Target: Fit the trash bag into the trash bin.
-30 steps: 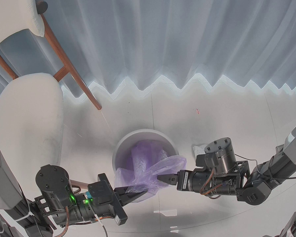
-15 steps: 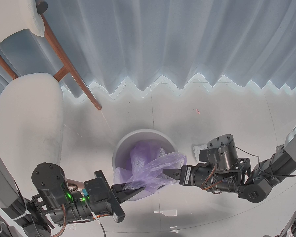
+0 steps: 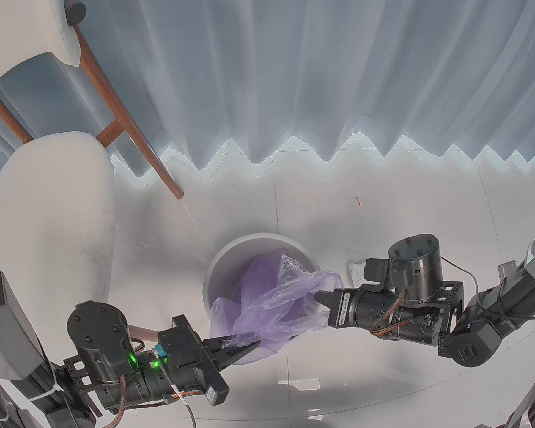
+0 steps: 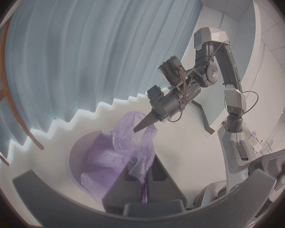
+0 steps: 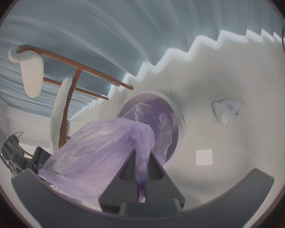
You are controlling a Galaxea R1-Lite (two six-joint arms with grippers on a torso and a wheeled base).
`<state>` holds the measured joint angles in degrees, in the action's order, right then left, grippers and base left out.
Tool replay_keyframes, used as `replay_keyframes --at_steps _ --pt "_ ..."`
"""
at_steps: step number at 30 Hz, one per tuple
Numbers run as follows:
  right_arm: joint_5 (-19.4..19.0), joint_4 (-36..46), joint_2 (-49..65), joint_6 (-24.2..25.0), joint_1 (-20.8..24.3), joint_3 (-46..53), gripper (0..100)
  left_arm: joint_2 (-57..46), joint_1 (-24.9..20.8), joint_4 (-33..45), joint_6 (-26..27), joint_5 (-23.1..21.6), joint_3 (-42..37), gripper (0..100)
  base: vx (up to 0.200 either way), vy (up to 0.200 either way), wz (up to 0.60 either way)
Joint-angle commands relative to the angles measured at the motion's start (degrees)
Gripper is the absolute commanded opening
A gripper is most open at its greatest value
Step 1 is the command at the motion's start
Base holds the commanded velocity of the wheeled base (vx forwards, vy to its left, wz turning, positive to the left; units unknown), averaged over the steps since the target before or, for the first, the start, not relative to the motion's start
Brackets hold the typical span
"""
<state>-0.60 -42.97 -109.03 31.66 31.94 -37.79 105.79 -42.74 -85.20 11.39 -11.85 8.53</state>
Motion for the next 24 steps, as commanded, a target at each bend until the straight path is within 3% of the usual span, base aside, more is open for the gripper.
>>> replay_keyframes --at_steps 1,10,11,16,21,22,24 --pt "0.2 -8.3 -0.3 -4.1 -0.5 4.1 0 2.5 -1.4 -0.2 -0.5 1.6 -1.8 0 0.0 0.0 0.0" --pt "1.1 -14.4 -1.0 -6.2 -0.4 5.8 0 3.6 -1.8 -0.6 -1.5 1.7 -1.3 0 0.0 0.0 0.0" --pt "1.0 -14.6 -0.9 -6.6 -0.4 6.2 0 4.2 -2.9 -1.0 -2.3 1.7 -1.3 100 0.0 0.0 0.0" --pt "0.5 -14.8 -1.1 -10.4 -0.5 8.9 0 3.6 -3.2 -1.0 -5.7 2.1 0.7 100 0.0 0.0 0.0" --pt "0.5 -14.9 -0.8 -10.8 -0.6 8.9 0 0.5 -2.9 -1.0 -10.6 3.4 3.9 100 0.0 0.0 0.0" --pt "0.4 -14.9 -0.9 -10.8 -1.1 8.9 0 -1.1 -3.0 -0.8 -13.9 6.0 5.4 100 0.0 0.0 0.0" --pt "0.3 -14.9 -0.9 -10.8 -1.2 8.9 0 -1.3 -2.8 -0.8 -14.1 6.8 5.9 100 0.0 0.0 0.0"
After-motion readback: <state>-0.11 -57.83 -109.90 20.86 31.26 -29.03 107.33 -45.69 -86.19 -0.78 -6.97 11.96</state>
